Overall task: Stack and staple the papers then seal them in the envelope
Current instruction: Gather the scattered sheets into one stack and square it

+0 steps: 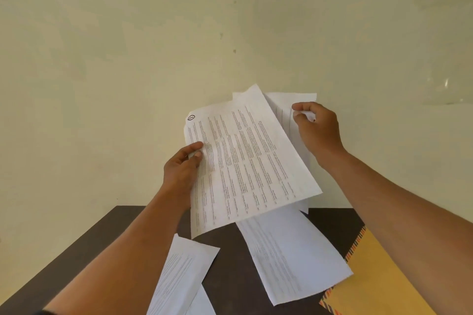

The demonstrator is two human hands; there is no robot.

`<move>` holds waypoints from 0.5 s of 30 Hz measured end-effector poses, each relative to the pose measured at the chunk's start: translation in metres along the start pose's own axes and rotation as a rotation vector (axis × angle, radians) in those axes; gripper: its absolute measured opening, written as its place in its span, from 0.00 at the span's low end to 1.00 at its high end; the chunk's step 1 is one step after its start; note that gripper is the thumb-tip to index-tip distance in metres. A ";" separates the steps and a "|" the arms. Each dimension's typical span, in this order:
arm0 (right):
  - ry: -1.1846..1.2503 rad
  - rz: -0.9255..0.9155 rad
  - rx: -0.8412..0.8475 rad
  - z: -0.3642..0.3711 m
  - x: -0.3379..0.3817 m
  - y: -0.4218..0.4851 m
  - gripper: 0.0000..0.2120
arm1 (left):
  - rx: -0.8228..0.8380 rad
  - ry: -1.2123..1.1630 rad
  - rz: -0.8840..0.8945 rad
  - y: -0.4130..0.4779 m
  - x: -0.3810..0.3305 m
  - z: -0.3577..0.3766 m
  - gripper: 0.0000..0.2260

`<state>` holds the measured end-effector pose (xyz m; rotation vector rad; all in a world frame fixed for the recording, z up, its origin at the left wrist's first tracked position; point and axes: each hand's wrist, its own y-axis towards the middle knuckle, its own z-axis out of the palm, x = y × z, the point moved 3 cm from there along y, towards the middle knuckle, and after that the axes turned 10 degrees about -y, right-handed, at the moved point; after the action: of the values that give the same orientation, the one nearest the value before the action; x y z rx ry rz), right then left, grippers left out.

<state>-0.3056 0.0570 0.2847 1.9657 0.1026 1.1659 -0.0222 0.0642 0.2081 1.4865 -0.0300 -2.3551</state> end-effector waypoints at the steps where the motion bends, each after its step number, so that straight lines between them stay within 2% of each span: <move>1: 0.024 0.019 0.010 -0.002 0.006 -0.001 0.09 | -0.002 -0.011 0.003 -0.002 -0.004 0.002 0.09; 7: 0.196 0.085 0.102 -0.005 0.036 -0.006 0.16 | 0.004 -0.020 0.079 -0.010 -0.025 0.011 0.08; 12: 0.390 0.287 0.414 0.008 0.033 -0.019 0.27 | 0.011 0.036 0.153 -0.010 -0.021 0.007 0.08; 15: 0.429 0.376 0.547 0.014 0.017 -0.032 0.26 | 0.029 0.111 0.105 -0.012 -0.007 -0.003 0.07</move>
<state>-0.2753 0.0772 0.2718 2.2216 0.3126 1.9632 -0.0209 0.0783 0.2102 1.5874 -0.1121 -2.1953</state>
